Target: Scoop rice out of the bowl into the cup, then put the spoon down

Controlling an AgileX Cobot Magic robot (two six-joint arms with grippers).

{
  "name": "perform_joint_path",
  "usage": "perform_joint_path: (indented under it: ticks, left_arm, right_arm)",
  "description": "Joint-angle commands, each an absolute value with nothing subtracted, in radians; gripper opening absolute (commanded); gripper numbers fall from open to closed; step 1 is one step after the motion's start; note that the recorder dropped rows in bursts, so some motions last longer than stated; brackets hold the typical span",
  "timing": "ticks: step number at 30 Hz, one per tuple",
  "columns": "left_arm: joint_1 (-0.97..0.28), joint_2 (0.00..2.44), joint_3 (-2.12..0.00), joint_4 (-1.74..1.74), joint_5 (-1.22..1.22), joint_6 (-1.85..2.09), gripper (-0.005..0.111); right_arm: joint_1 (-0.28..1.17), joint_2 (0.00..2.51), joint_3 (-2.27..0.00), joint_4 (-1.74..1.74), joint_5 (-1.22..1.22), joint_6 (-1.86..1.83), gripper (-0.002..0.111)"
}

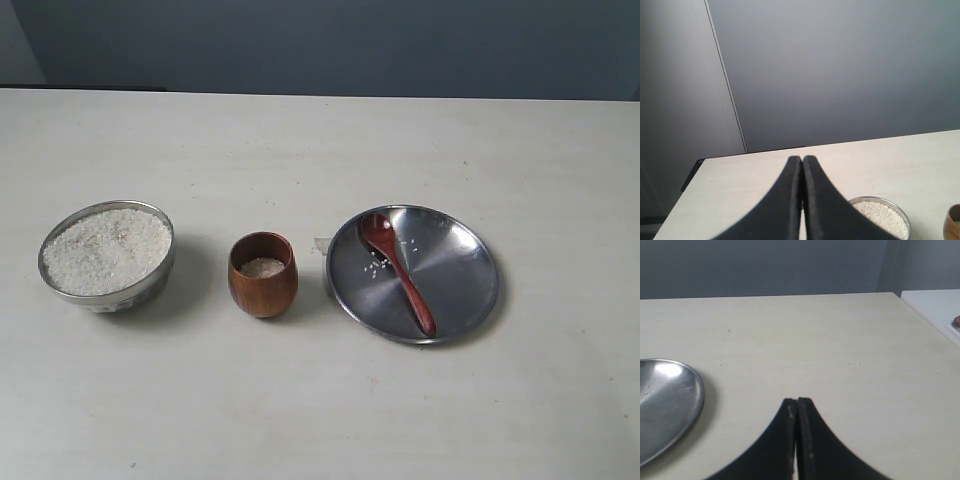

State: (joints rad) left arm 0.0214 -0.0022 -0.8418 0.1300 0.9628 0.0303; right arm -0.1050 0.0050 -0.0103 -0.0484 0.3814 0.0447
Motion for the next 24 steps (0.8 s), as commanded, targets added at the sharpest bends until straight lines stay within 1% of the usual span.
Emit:
perform_joint_path:
  ticks: [1, 24]
  left_arm:
    - [0.019, 0.0, -0.849, 0.13, 0.957, 0.027, 0.0]
    - [0.019, 0.0, -0.849, 0.132, 0.957, 0.027, 0.0]
  right_arm:
    - [-0.109, 0.0, -0.015, -0.049, 0.379, 0.046, 0.0]
    - [-0.098, 0.0, -0.015, -0.049, 0.379, 0.046, 0.0]
